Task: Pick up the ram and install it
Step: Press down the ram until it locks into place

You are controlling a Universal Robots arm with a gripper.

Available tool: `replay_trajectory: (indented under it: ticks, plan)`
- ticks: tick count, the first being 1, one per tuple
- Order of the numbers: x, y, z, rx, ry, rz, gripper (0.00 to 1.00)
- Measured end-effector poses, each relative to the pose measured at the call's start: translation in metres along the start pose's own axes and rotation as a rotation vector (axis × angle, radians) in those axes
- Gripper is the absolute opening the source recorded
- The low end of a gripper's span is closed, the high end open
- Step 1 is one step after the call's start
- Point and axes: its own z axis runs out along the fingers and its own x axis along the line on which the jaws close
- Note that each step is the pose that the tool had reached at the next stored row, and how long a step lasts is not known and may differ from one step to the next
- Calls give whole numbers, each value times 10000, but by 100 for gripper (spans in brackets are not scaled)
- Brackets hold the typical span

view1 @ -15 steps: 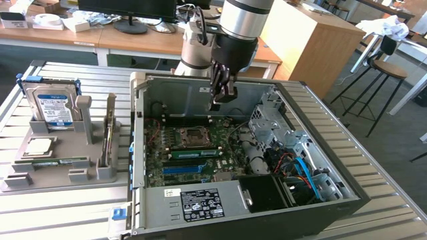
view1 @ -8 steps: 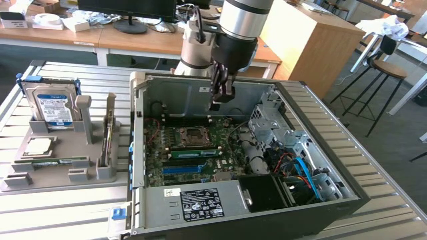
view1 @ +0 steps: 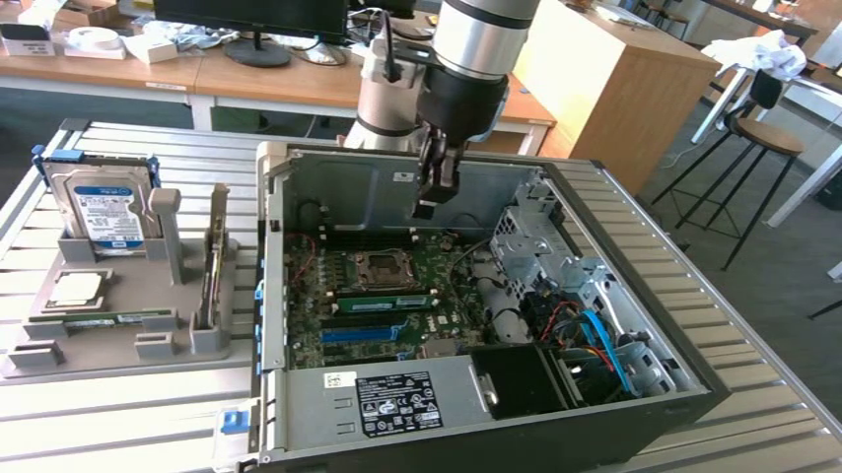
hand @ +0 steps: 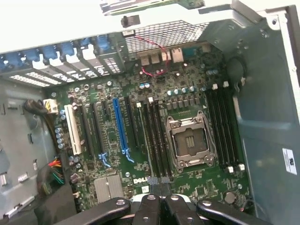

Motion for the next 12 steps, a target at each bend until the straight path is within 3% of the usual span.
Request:
replay_trajectory:
  ticks: [12]
  plan:
    - [0,0,9,50,-39,1808,10]
